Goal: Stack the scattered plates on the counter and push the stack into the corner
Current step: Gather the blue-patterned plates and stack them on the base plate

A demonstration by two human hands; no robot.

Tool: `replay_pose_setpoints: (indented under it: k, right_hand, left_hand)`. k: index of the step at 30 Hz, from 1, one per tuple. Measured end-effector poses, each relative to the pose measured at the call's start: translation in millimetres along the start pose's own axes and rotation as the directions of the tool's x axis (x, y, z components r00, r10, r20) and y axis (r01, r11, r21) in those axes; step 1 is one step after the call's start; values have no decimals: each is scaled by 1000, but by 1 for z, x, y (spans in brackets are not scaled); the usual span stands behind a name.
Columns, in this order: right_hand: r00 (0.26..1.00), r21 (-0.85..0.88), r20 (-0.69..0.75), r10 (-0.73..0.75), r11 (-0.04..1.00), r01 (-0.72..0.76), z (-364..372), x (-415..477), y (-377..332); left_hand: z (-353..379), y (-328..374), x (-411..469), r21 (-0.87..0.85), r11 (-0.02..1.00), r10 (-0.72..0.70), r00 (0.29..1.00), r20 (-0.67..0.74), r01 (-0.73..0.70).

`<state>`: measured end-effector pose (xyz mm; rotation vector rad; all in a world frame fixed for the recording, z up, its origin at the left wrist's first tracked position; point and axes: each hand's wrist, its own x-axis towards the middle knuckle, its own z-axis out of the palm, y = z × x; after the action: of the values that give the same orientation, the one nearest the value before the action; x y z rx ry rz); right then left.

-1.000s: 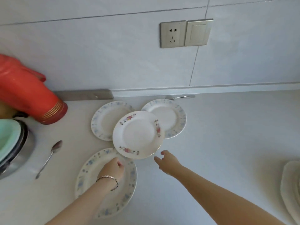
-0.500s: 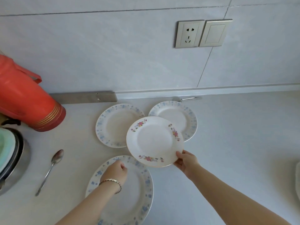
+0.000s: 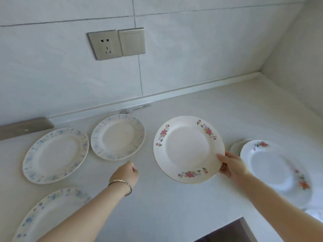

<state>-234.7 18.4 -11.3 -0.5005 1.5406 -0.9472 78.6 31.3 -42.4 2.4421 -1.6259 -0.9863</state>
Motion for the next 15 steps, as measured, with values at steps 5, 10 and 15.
replay_pose_setpoints:
  k: [5,10,15]
  right_hand:
    - [993,99,-117,-31,994,43,-128,0,-12]
    - [969,207,-246,-18,976,70,-227,2,-11]
    - [965,243,-262,9,968,57,-279,1,0]
  left_hand:
    - [56,97,-11,67,990,118,992,45,-120]
    - [102,172,-23,121,975,181,981,68,-188]
    - [125,208,-29,156,966,193,977,90,-205]
